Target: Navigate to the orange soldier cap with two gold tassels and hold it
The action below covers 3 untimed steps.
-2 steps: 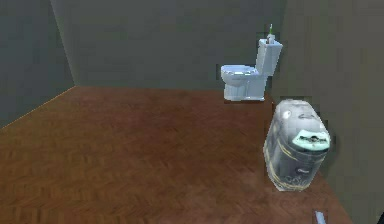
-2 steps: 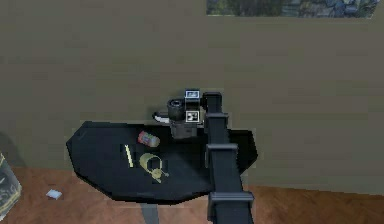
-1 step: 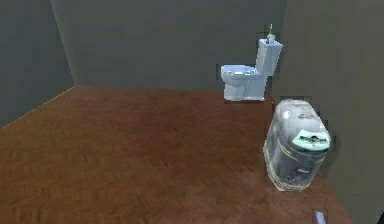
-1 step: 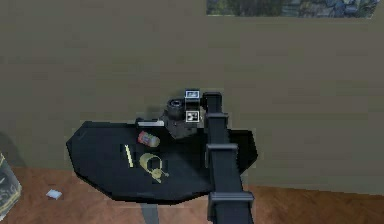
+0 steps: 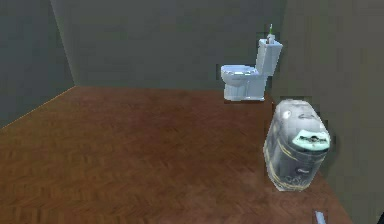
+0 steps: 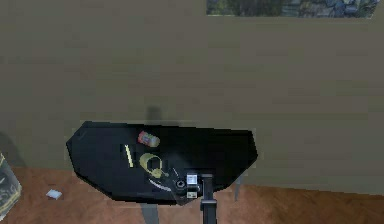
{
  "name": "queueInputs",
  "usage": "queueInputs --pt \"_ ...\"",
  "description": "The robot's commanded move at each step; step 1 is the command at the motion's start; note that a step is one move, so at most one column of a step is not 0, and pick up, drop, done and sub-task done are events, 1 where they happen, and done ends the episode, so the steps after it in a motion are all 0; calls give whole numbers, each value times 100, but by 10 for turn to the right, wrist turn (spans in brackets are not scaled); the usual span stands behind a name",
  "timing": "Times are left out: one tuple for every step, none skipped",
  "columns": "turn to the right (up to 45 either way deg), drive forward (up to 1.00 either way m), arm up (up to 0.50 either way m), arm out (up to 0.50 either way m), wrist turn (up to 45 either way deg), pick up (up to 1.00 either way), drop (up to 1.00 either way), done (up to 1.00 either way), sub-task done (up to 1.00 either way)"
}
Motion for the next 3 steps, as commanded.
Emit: queueInputs --pt "0 0 0 0 0 100 0 0 0" --pt "0 0 10 0 0 0 0 0 0" --pt "0 0 0 0 0 0 0 100 0"
